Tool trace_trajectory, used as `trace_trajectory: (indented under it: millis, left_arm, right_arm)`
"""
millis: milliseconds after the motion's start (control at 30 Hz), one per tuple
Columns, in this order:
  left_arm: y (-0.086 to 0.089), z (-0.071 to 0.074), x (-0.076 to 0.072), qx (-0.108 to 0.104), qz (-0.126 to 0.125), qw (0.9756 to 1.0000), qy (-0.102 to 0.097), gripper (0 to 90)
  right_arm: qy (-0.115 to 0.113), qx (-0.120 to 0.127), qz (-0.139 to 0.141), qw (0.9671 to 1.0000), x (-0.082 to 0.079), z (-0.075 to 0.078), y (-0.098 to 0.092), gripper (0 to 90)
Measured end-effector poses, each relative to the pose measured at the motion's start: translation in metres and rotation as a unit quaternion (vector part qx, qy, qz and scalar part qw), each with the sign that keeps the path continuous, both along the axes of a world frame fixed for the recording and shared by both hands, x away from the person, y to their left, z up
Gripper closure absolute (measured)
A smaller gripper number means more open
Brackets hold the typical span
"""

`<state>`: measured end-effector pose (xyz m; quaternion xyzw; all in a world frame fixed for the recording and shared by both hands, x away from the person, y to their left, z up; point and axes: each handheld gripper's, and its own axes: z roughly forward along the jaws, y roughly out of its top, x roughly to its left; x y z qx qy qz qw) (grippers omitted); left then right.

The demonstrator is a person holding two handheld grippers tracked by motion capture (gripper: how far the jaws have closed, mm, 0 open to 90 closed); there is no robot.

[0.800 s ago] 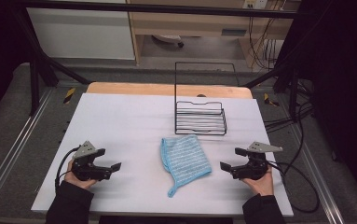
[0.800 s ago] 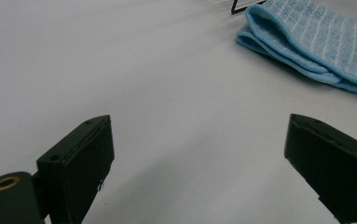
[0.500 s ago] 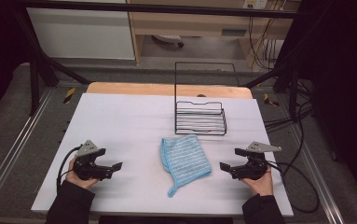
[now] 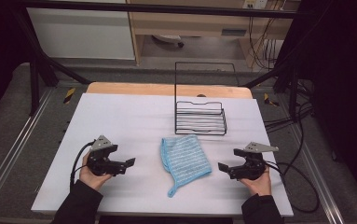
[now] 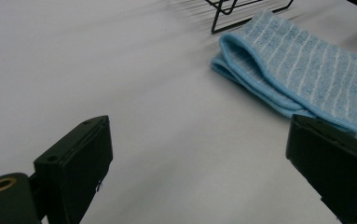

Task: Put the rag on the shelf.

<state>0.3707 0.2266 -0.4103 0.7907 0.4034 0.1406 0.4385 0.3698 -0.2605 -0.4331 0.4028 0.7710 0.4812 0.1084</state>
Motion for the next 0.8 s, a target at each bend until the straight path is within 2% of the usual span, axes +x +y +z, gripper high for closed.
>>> trace_trajectory:
  millis: [267,467,567,667,700,800]
  left_arm:
    - [-0.04,0.009,0.01,0.004,-0.009,0.9999,0.004,7.4]
    - [-0.076,0.009,0.016,0.003,-0.024,0.9996,0.016,7.7]
    - [-0.09,0.007,0.015,0.013,-0.02,0.9995,0.019,8.0]
    - [-0.103,0.0,0.009,-0.007,-0.021,0.9993,0.029,9.0]
    - [-0.107,-0.003,0.007,-0.006,-0.024,0.999,0.036,9.1]
    - [-0.12,-0.012,0.0,0.02,-0.031,0.9984,0.042,10.8]
  right_arm:
    - [0.003,-0.004,0.002,1.0,0.0,-0.002,0.004,1.5]
    - [0.006,-0.005,0.001,1.0,0.0,-0.002,0.004,1.6]
    - [0.003,-0.004,0.001,1.0,0.0,-0.002,0.004,1.6]
    - [0.005,-0.002,0.001,1.0,-0.001,-0.002,0.004,1.7]
    - [0.006,-0.003,0.002,1.0,-0.001,-0.002,0.004,1.7]
    - [0.008,-0.003,0.002,1.0,-0.001,-0.002,0.004,1.9]
